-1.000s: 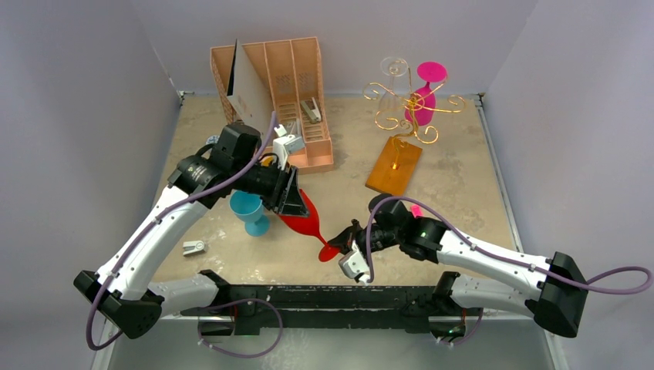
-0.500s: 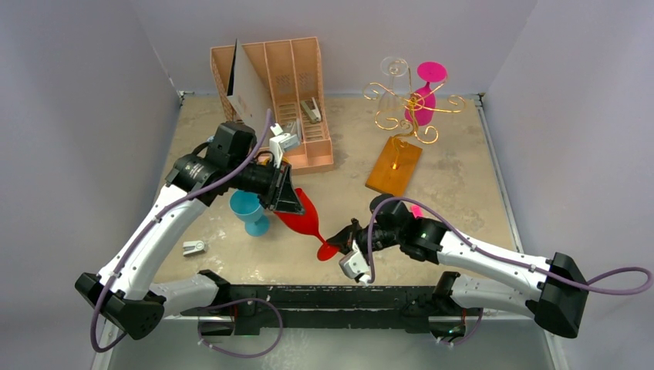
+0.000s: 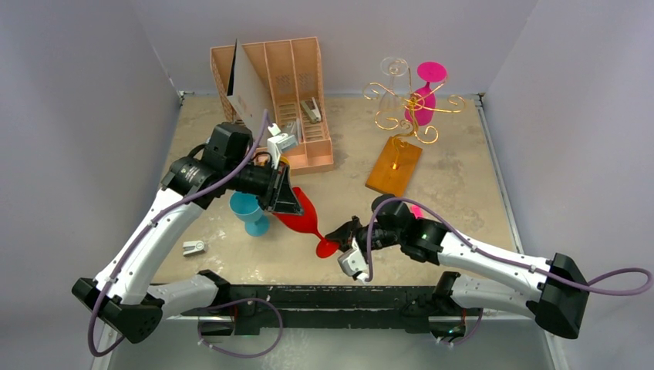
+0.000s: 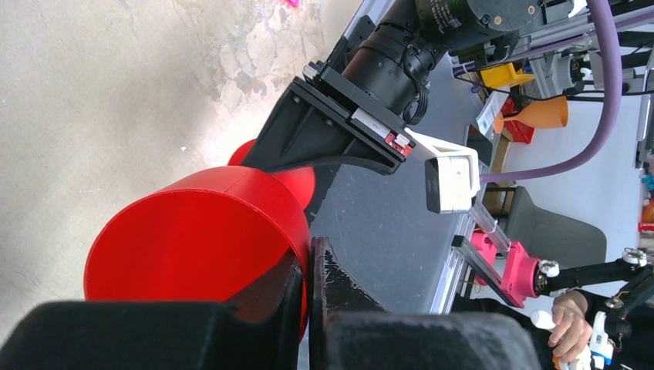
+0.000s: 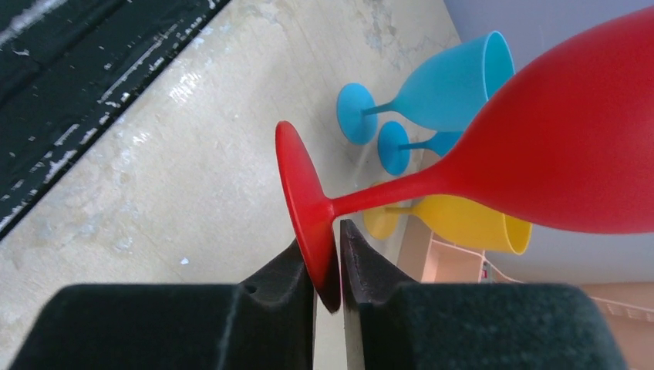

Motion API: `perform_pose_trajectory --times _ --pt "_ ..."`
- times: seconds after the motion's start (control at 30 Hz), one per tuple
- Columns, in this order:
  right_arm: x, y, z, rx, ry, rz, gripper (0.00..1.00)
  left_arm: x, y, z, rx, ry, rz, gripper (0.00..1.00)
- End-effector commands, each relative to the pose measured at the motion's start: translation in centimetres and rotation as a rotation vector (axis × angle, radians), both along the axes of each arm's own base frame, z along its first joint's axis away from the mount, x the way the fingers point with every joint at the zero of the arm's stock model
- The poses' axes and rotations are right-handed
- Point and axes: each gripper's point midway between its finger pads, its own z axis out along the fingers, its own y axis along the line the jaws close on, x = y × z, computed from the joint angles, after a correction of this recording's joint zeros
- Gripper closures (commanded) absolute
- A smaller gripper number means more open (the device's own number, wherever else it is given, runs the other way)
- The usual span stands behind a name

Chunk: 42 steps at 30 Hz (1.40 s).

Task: Take the wine glass off the wine glass rack
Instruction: Place the wine glass at the center of the board.

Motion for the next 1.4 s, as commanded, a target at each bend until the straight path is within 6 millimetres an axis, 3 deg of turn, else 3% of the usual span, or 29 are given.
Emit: perform_pose_trajectory --times 0.0,0.2,0.4,0.63,0.73,0.87,1.03,1.2,1.37 --pt "0.8 0.0 1.1 0.048 -0.023 -0.045 0.78 -0.3 0.0 0.8 -0.037 -0.036 -0.005 1.0" --pt "1.2 0.2 1.4 0.09 -0.032 -0.07 0.65 -0.2 -0.1 1.5 -0.054 -0.051 0.0 1.0" --pt "1.3 0.0 1.1 0.08 -0.016 -0.089 0.58 0.4 0.8 0.3 0.03 -0.052 0.046 1.0" --pt "2.3 -0.8 0.7 0.08 0.026 -0.202 0.56 1.6 1.4 -0.7 0.091 -0.067 0.114 1.0" --pt "2.3 -0.9 1.2 0.125 0.086 -0.246 0.54 2.3 1.8 -2.1 0.139 -0.058 0.156 1.0" --pt "3.4 -1.4 2.3 0.204 0.232 -0.41 0.53 3.0 2.5 -4.2 0.219 -0.02 0.206 1.0" --pt "5.0 -2.4 2.8 0.256 0.393 -0.609 0.5 3.5 2.1 -4.4 0.201 -0.037 0.212 1.0" --pt "8.8 -5.1 2.4 0.381 0.759 -1.12 0.34 4.3 2.5 -5.1 0.232 -0.053 0.251 1.0" --pt "8.1 -5.6 0.6 0.346 1.028 -1.332 0.31 4.6 3.0 -7.6 0.328 -0.05 0.272 1.0"
